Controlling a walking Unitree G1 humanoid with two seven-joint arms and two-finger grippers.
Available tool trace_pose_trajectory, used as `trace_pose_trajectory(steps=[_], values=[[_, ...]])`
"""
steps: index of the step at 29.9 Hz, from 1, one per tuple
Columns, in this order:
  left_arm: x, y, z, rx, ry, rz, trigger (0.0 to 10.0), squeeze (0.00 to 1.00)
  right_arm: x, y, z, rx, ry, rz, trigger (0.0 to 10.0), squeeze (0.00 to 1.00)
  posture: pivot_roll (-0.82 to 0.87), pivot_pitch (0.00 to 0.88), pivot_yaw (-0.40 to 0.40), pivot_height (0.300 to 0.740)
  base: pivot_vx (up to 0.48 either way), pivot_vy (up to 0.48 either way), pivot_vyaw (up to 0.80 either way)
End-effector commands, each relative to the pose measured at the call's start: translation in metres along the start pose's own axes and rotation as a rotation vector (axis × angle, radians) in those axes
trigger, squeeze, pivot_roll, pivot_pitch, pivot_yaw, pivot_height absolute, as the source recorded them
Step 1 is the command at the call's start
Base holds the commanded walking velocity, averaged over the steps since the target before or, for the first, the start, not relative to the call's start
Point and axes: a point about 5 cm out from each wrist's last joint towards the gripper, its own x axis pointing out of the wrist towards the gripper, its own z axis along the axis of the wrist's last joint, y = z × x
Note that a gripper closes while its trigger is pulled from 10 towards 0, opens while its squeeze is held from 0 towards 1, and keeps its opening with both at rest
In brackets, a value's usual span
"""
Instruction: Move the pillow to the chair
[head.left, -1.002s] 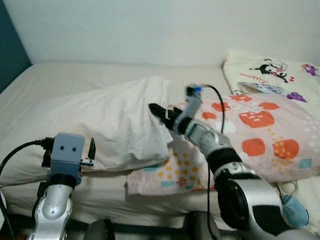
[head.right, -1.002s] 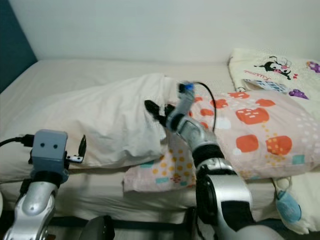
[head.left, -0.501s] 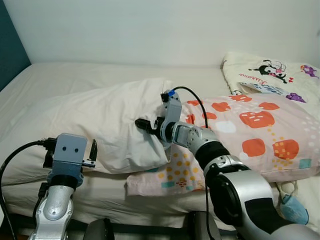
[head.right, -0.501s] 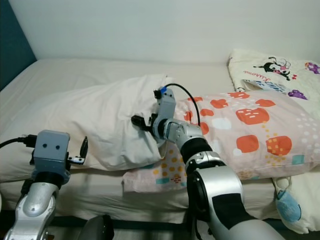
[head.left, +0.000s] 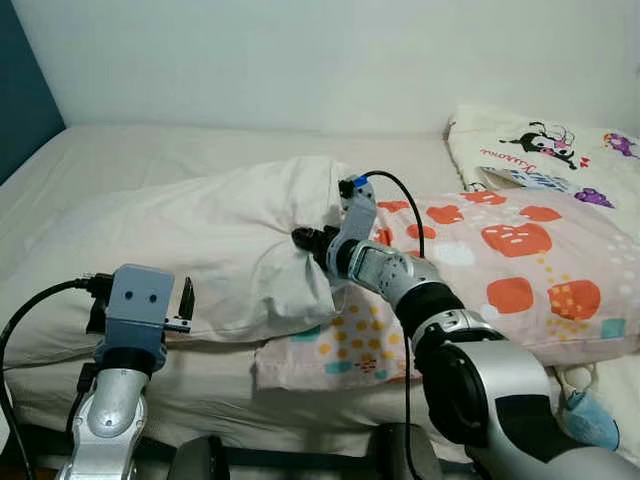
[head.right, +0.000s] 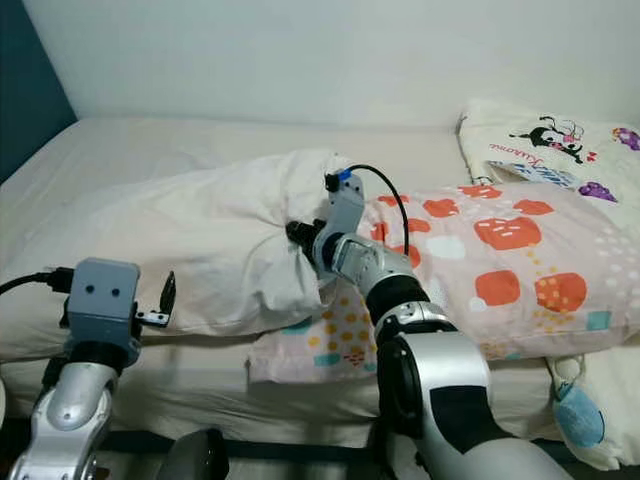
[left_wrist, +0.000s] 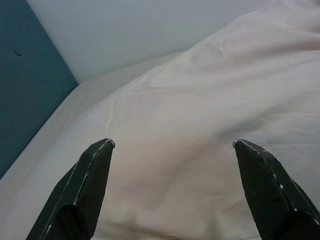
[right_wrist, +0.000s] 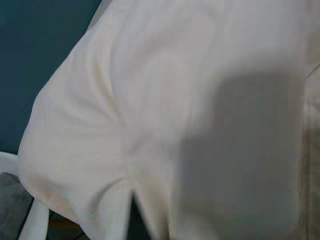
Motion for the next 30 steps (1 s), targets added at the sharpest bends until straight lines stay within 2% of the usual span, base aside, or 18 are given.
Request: trace_pose_trajectory(steps=[1, 9, 13, 15, 17, 18, 19, 20, 22, 23, 24, 27, 29, 30], values=[[0.001, 0.000, -0.003, 0.007, 0.012, 0.010, 10.0, 0.00, -0.002, 0.000, 0.009, -0.005, -0.035, 0.007, 0.0, 0.00, 0.11, 0.038, -0.059, 0.458, 0.000, 0.000, 0.00], [0.004, -0.001, -0.004, 0.001, 0.014, 0.019, 10.0, 0.00, -0.005, -0.002, 0.014, -0.051, -0.081, 0.048, 0.0, 0.00, 0.10, 0.023, -0.054, 0.458, 0.000, 0.000, 0.00], [0.013, 0.002, -0.002, -0.015, 0.010, 0.050, 10.0, 0.00, -0.021, -0.007, 0.040, -0.088, -0.264, 0.171, 0.0, 0.00, 0.09, 0.000, -0.051, 0.467, 0.000, 0.000, 0.00], [0.013, 0.002, -0.002, -0.015, 0.010, 0.050, 10.0, 0.00, -0.021, -0.007, 0.040, -0.088, -0.264, 0.171, 0.0, 0.00, 0.09, 0.000, -0.051, 0.467, 0.000, 0.000, 0.00], [0.017, 0.005, -0.003, -0.022, 0.028, 0.071, 10.0, 0.00, -0.032, -0.013, 0.055, -0.089, -0.346, 0.203, 0.0, 0.00, 0.09, 0.000, -0.052, 0.477, -0.187, 0.000, 0.00], [0.017, 0.005, -0.003, -0.022, 0.028, 0.071, 10.0, 0.00, -0.032, -0.013, 0.055, -0.089, -0.346, 0.203, 0.0, 0.00, 0.09, 0.000, -0.052, 0.477, -0.375, 0.000, 0.00], [0.020, 0.006, -0.005, -0.025, 0.039, 0.079, 10.0, 0.00, -0.040, -0.017, 0.066, -0.084, -0.403, 0.206, 0.0, 0.00, 0.08, 0.000, -0.049, 0.481, -0.480, 0.000, 0.00], [0.020, 0.006, -0.005, -0.025, 0.039, 0.079, 10.0, 0.00, -0.040, -0.017, 0.066, -0.084, -0.403, 0.206, 0.0, 0.00, 0.08, 0.000, -0.049, 0.481, -0.480, 0.000, 0.00], [0.025, 0.007, -0.005, -0.026, 0.029, 0.092, 10.0, 0.00, -0.062, -0.022, 0.096, -0.091, -0.541, 0.227, 0.0, 0.00, 0.07, 0.000, -0.041, 0.491, -0.240, 0.000, 0.00], [0.025, 0.007, -0.005, -0.026, 0.029, 0.092, 10.0, 0.00, -0.062, -0.022, 0.096, -0.091, -0.541, 0.227, 0.0, 0.00, 0.07, 0.000, -0.041, 0.491, 0.000, 0.000, 0.00], [0.027, 0.006, -0.004, -0.026, 0.020, 0.095, 10.0, 0.00, -0.072, -0.022, 0.109, -0.097, -0.600, 0.242, 0.0, 0.00, 0.07, 0.000, -0.039, 0.496, 0.000, 0.000, 0.00], [0.028, 0.006, -0.003, -0.026, 0.011, 0.099, 10.0, 0.00, -0.081, -0.020, 0.122, -0.127, -0.650, 0.258, 0.0, 0.00, 0.07, 0.000, -0.038, 0.500, 0.000, 0.000, 0.00], [0.033, 0.007, -0.001, -0.027, -0.003, 0.108, 10.0, 0.00, -0.095, -0.010, 0.141, -0.170, -0.730, 0.296, 0.0, 0.00, 0.07, 0.000, -0.033, 0.510, 0.000, 0.000, 0.00], [0.033, 0.007, -0.001, -0.027, -0.003, 0.108, 10.0, 0.00, -0.095, -0.010, 0.141, -0.170, -0.730, 0.296, 0.0, 0.00, 0.07, 0.000, -0.033, 0.510, 0.000, 0.000, 0.00]])
